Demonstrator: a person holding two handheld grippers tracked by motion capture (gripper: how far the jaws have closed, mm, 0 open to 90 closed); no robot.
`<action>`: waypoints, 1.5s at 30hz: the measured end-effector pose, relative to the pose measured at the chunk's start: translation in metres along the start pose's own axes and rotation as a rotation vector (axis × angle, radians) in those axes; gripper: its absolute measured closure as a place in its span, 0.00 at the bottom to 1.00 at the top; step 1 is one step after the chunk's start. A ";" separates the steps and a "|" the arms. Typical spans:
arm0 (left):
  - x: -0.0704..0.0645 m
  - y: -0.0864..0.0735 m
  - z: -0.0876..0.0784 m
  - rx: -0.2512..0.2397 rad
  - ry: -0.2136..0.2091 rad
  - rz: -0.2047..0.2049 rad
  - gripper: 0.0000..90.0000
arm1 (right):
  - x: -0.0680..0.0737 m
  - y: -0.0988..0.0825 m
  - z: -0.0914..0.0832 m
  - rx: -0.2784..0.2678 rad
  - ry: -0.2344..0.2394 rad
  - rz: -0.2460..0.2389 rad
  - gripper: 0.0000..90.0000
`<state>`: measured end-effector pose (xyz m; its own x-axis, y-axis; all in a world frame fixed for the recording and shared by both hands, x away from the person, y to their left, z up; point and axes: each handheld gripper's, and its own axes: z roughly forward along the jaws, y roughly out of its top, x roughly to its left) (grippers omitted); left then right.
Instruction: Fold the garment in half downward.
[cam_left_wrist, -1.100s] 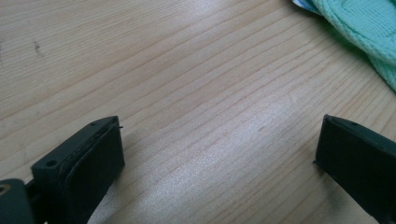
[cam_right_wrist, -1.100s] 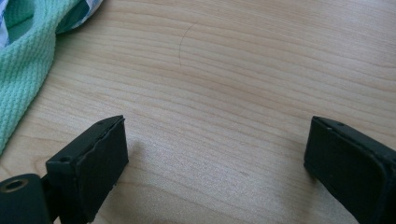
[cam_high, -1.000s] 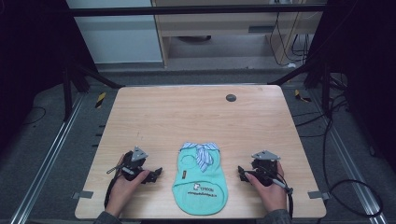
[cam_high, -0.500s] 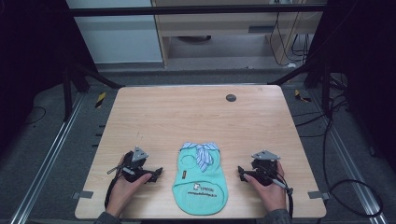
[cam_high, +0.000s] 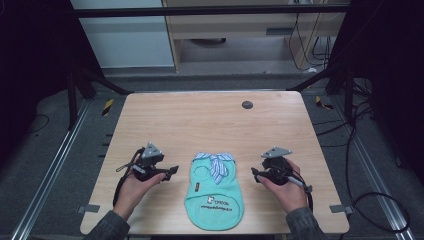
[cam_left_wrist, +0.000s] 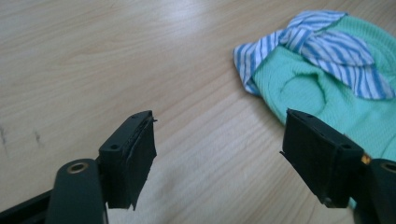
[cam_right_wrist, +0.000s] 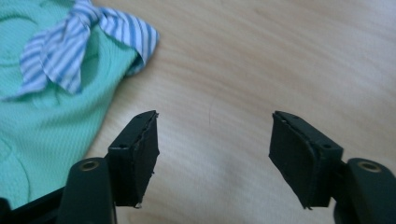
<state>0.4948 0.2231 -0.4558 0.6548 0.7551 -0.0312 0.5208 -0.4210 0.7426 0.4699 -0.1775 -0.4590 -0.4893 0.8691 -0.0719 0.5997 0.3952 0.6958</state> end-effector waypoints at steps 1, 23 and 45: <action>0.001 0.006 0.002 0.011 -0.008 0.005 0.31 | 0.001 0.012 0.002 0.004 0.009 -0.022 0.42; -0.013 0.086 0.052 0.296 -0.083 0.115 0.68 | 0.013 0.091 0.044 0.213 0.164 -0.092 0.81; -0.010 0.079 0.082 0.303 -0.094 0.044 0.64 | 0.028 0.097 0.079 0.220 0.207 -0.027 0.71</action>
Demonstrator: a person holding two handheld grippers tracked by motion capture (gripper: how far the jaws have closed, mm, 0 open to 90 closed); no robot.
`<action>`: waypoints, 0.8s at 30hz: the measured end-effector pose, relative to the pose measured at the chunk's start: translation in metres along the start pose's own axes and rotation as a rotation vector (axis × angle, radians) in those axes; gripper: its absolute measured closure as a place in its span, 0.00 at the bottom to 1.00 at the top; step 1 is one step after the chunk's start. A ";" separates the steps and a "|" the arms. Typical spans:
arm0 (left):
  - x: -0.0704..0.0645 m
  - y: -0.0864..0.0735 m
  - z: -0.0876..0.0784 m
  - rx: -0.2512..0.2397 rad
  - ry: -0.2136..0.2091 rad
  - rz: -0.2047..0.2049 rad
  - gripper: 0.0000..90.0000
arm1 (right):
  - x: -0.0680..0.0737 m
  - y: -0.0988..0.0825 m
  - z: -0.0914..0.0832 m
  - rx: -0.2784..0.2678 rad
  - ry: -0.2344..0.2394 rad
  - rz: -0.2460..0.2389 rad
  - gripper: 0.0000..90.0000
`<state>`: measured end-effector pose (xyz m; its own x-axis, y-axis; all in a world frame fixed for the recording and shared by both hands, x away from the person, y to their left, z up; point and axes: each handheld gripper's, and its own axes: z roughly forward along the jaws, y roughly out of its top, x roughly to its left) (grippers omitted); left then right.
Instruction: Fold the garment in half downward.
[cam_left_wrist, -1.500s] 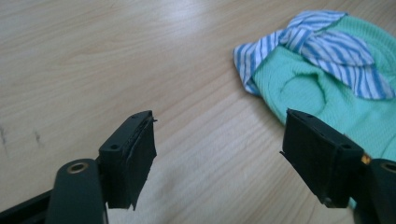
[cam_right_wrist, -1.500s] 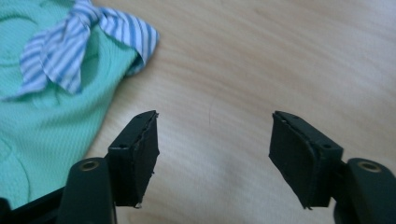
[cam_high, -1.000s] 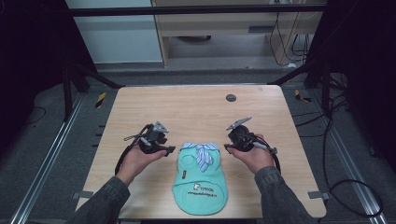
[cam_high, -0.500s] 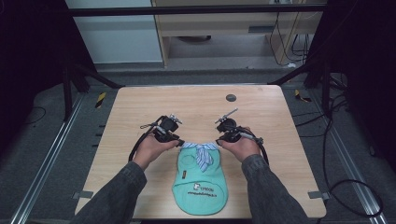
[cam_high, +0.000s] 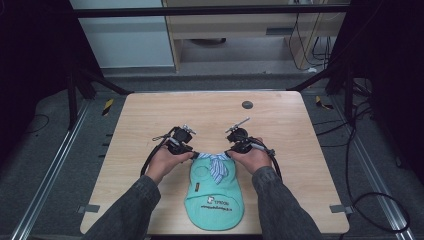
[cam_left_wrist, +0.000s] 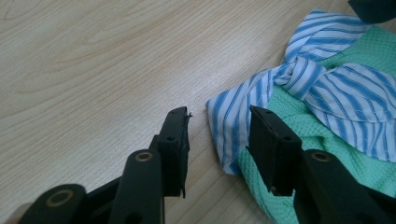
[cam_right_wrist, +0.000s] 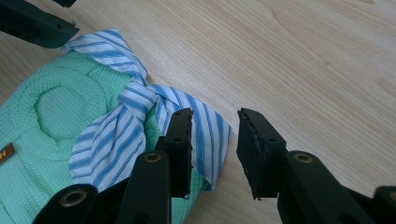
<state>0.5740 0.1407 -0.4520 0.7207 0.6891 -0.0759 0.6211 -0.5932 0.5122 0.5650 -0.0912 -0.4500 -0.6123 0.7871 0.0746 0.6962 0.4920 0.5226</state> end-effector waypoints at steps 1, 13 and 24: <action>0.000 0.000 0.001 -0.001 0.003 -0.003 0.64 | 0.000 0.000 0.000 0.000 0.000 0.000 0.71; -0.004 -0.004 0.014 0.008 -0.006 -0.010 0.64 | -0.001 -0.007 0.015 0.015 0.017 0.049 0.65; -0.007 -0.006 0.018 0.006 0.001 -0.003 0.65 | -0.001 -0.015 0.024 0.022 0.018 0.057 0.63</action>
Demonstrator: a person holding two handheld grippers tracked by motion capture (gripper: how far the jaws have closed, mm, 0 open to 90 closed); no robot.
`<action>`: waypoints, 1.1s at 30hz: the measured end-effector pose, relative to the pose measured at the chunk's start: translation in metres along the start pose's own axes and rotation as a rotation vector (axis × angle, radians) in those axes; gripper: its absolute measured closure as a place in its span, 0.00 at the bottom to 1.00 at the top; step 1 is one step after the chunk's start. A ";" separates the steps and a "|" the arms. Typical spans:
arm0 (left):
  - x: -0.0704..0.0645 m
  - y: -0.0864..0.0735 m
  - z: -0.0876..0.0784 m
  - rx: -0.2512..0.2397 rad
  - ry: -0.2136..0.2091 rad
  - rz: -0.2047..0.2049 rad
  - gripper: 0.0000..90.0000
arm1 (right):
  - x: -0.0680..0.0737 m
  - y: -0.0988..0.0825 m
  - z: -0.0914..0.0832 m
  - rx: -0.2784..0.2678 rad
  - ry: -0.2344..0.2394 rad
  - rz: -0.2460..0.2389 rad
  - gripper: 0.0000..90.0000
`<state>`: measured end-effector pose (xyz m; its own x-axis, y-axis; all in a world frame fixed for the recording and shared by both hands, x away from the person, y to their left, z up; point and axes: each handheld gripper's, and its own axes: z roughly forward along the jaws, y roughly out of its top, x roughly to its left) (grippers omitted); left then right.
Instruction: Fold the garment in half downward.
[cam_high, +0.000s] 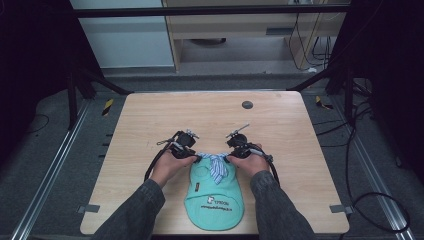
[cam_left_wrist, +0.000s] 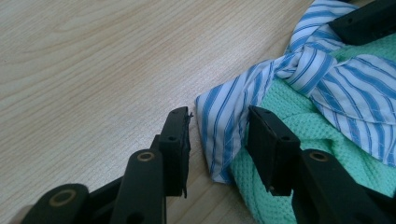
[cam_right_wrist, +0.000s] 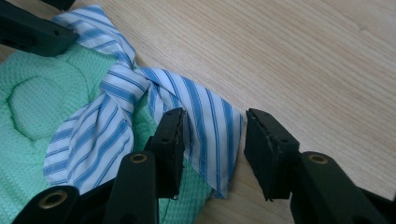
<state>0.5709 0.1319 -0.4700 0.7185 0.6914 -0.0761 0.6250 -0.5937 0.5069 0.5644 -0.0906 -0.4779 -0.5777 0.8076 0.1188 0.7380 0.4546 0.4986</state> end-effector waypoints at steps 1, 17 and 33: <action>0.000 0.000 -0.001 -0.005 -0.001 -0.003 0.65 | 0.000 0.000 0.000 0.000 0.000 0.000 0.63; 0.006 0.003 -0.013 -0.088 0.020 -0.026 0.76 | 0.006 -0.002 0.000 0.000 -0.039 -0.057 0.69; 0.007 -0.005 0.002 -0.035 -0.006 -0.044 0.67 | 0.006 -0.002 0.000 -0.004 -0.040 -0.060 0.69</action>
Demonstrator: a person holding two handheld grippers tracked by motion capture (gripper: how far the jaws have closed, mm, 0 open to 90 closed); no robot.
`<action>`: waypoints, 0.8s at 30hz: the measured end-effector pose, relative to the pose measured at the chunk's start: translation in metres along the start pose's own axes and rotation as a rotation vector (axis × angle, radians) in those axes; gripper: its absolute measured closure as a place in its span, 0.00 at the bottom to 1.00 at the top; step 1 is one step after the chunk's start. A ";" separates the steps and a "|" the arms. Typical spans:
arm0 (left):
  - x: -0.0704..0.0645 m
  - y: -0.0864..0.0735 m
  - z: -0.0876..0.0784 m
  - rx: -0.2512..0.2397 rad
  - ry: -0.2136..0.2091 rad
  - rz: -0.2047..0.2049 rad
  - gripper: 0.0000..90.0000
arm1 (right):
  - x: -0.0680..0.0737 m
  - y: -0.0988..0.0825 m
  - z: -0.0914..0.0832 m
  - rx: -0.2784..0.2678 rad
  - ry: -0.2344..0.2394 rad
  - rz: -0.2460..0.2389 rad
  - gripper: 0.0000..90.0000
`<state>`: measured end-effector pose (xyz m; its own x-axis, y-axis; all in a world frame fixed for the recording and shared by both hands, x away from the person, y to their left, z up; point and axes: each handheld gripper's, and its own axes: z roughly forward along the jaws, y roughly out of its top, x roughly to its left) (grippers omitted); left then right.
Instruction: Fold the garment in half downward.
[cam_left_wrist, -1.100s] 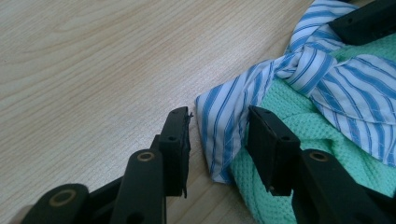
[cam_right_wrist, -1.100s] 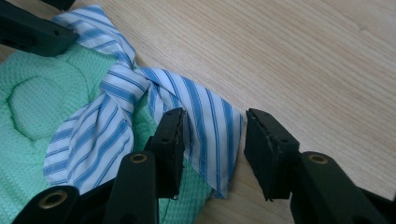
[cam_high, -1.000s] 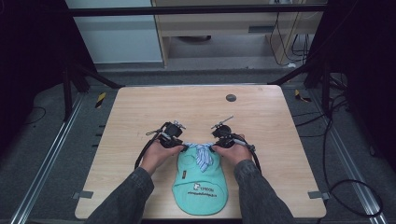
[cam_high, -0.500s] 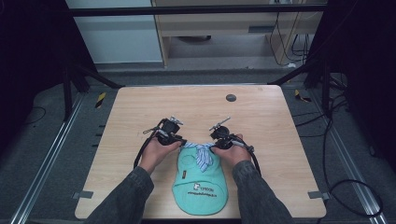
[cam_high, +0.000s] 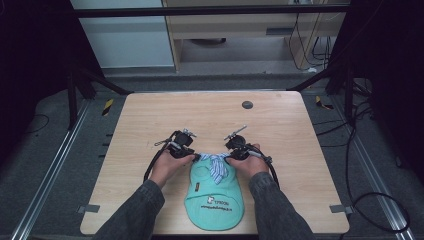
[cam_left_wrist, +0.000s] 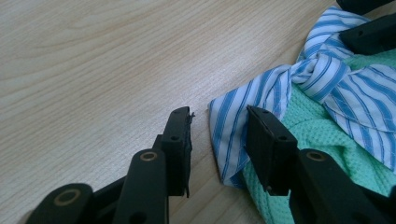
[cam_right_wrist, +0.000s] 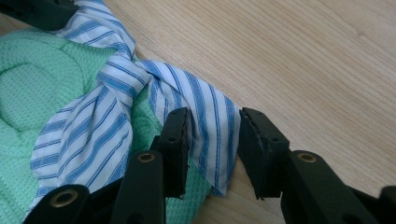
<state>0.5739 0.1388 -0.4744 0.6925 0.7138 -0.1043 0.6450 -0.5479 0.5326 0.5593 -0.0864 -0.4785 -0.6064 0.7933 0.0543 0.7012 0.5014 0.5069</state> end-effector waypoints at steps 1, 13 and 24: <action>0.000 0.000 0.000 0.001 -0.001 0.000 0.66 | 0.000 0.000 0.000 0.000 -0.001 0.000 0.69; -0.010 0.001 0.004 0.033 0.005 0.054 0.71 | 0.001 0.000 0.000 0.002 0.001 -0.005 0.71; -0.011 -0.004 0.005 -0.005 -0.037 0.060 0.92 | 0.004 0.001 0.000 0.007 0.016 -0.017 0.85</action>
<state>0.5651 0.1312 -0.4797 0.7410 0.6636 -0.1029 0.6007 -0.5865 0.5433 0.5573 -0.0825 -0.4778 -0.6240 0.7791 0.0600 0.6936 0.5168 0.5018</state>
